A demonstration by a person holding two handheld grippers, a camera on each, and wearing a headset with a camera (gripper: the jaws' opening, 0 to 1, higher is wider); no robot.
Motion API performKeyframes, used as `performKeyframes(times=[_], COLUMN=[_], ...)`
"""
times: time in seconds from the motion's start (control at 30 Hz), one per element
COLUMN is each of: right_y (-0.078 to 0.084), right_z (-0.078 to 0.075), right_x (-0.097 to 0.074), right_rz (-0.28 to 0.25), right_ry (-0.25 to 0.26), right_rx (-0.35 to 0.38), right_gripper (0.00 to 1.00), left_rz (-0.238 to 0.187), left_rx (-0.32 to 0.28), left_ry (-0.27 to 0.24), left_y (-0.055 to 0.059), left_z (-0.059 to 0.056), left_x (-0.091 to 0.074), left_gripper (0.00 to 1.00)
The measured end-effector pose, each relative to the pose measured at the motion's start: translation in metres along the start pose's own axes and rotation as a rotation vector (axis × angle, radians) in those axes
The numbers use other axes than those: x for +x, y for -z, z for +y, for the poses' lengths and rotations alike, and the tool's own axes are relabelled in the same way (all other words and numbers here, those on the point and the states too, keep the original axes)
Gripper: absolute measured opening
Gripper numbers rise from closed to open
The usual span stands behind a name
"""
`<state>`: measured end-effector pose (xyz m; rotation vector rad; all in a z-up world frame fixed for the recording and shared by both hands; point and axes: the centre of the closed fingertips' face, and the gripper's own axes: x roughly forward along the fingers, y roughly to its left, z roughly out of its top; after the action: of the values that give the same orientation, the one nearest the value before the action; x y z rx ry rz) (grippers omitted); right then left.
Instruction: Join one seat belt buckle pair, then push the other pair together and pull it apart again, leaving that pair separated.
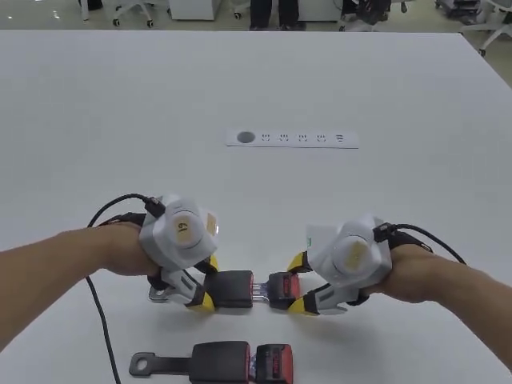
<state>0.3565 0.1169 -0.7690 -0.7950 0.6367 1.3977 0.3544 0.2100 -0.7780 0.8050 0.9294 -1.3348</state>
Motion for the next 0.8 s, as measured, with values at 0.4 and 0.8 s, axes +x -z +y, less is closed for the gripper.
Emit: performKeyframes(times=[0.4, 0.8], right_y=[-0.0009, -0.0031], right_z=[-0.0006, -0.002], right_x=[0.0014, 0.003], right_rz=[-0.006, 0.002], right_ry=[0.008, 0.025], right_rx=[0.022, 0.077], right_gripper=[0.29, 0.29], left_rz=[-0.008, -0.003], left_rx=[-0.002, 0.0], left_ry=[-0.007, -0.006], left_y=[-0.0023, -0.002], left_z=[-0.0032, -0.0018], left_x=[-0.0017, -0.0013], left_gripper=[0.31, 0.31])
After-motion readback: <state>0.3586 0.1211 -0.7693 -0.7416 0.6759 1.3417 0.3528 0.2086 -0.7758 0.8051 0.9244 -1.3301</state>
